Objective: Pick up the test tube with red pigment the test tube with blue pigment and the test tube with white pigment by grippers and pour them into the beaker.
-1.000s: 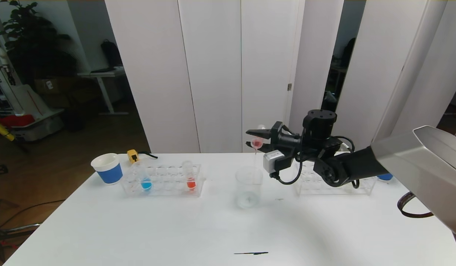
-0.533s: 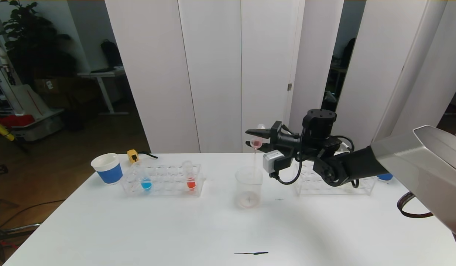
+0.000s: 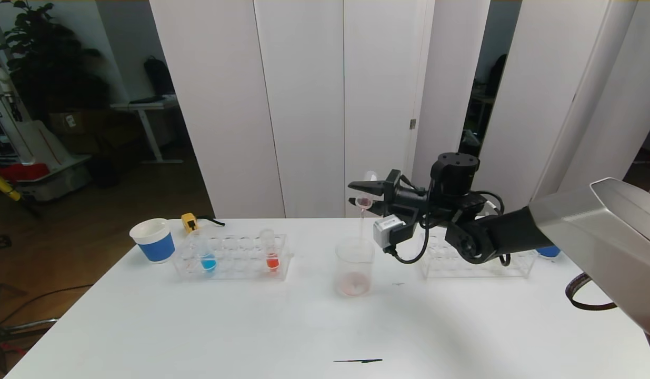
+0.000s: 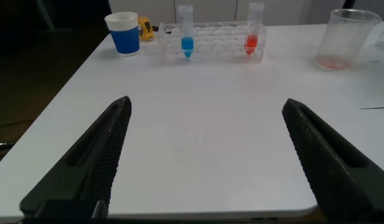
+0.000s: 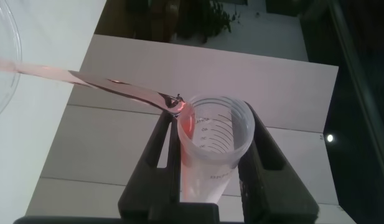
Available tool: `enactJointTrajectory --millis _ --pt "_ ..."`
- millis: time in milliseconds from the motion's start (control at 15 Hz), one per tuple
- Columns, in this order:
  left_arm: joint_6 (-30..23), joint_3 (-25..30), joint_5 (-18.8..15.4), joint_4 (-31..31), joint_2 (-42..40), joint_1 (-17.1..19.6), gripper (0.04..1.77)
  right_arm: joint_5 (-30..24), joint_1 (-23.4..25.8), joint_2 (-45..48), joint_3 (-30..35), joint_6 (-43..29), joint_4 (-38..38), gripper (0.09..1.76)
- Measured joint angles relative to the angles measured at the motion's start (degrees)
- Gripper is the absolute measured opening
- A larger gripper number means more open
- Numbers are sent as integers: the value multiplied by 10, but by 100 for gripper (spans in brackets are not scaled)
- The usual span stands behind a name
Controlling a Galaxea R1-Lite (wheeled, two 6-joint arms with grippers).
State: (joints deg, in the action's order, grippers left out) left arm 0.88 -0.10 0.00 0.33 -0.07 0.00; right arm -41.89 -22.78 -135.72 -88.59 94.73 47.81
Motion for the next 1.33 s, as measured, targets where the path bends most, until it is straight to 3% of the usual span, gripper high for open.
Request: enactJointTrajectory --millis 667,1333 --pt "0 0 0 0 0 0 173 -6 1 0 -7 100 1 59" --pt "0 0 0 0 0 0 173 -13 3 1 -21 133 -4 59"
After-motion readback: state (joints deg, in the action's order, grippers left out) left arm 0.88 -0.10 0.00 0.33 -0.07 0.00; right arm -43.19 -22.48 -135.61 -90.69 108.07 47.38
